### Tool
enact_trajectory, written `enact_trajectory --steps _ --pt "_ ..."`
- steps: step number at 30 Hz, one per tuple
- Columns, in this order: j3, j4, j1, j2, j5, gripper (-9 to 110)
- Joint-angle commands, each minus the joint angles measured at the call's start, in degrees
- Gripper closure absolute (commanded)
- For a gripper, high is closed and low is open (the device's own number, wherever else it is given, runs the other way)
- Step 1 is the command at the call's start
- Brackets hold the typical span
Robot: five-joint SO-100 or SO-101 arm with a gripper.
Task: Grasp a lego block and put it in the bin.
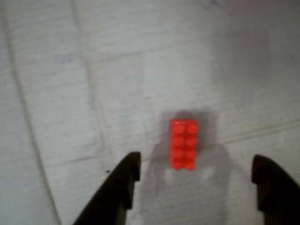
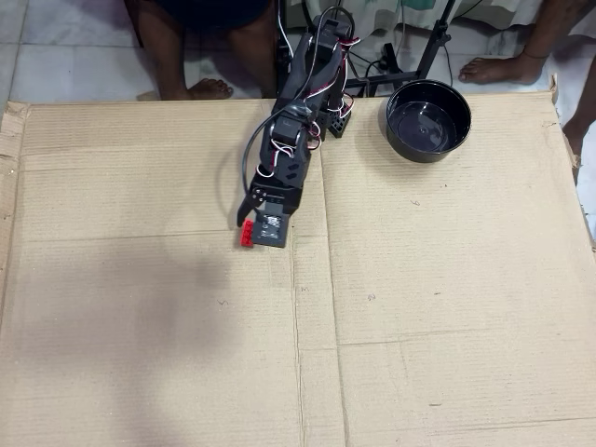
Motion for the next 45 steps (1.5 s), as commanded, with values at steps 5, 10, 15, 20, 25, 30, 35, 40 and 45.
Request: enact_trajectory --steps 5,10,15,20,25,30,35,40,45 --pt "-1.0 1.1 4.9 -0.7 0.4 74" --pt "-0.7 5.1 6.1 -0.7 0.4 74" --pt "0.4 6.2 5.2 -0.7 0.4 74" --pt "2.8 3.9 4.9 -0.8 0.5 74" --pt "5.7 -2.0 4.2 -1.3 0.5 74" --pt "5.5 -7.4 4.1 -6.4 0.5 74" --pt "5.4 -11.4 4.1 -9.8 0.5 75" --pt "6.1 -11.6 4.2 -10.5 0.5 75" --pt "6.5 -11.0 4.2 -10.5 0.5 75"
